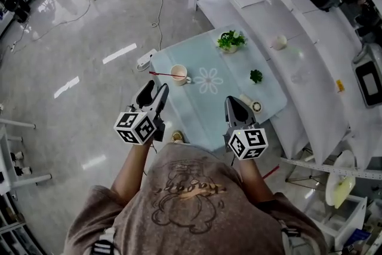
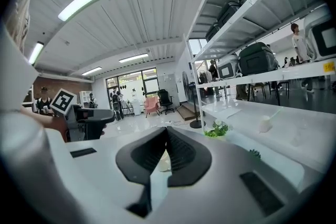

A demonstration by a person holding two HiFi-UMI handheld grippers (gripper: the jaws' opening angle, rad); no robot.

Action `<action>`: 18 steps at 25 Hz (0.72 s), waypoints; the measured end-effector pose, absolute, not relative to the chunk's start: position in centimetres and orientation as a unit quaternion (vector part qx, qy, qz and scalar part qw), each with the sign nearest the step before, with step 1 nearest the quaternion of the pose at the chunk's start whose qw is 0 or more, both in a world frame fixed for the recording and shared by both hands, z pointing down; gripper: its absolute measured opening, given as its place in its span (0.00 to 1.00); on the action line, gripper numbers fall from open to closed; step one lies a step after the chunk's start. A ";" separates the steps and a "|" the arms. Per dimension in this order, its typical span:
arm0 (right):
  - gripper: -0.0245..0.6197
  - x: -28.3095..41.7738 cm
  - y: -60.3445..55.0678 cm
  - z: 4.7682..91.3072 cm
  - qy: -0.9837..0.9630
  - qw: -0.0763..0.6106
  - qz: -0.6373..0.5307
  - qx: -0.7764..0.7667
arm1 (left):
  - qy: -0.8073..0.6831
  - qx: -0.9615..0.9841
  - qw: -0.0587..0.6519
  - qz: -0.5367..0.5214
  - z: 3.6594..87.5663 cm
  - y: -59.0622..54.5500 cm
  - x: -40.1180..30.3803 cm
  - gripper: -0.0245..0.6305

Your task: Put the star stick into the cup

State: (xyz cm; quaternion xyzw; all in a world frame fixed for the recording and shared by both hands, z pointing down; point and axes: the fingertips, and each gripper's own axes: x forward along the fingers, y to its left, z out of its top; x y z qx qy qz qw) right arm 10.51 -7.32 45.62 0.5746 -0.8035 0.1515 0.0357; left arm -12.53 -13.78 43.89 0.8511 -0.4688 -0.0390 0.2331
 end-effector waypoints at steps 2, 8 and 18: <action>0.04 10.7 -7.1 45.2 -0.804 0.034 0.145 0.576 | -0.466 0.859 0.212 -0.027 43.4 -12.8 -12.1 0.39; 0.04 10.8 -6.4 44.8 -0.807 0.039 0.134 0.574 | -0.471 0.869 0.153 0.004 42.6 -10.8 -11.6 0.33; 0.04 11.0 -6.0 45.4 -0.810 0.041 0.130 0.570 | -0.483 0.866 0.131 0.014 43.8 -9.8 -12.0 0.07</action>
